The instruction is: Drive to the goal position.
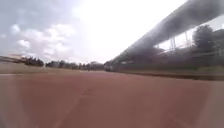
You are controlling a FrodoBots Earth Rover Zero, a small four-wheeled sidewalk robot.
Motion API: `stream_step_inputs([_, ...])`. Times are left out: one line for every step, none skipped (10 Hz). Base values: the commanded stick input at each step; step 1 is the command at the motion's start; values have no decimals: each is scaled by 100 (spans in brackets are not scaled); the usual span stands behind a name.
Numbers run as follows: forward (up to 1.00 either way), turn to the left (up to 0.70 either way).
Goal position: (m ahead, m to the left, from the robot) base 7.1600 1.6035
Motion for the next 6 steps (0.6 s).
stream_step_inputs([70,0])
stream_step_inputs([70,0])
stream_step_inputs([70,0])
stream_step_inputs([70,0])
stream_step_inputs([70,0])
stream_step_inputs([70,0])
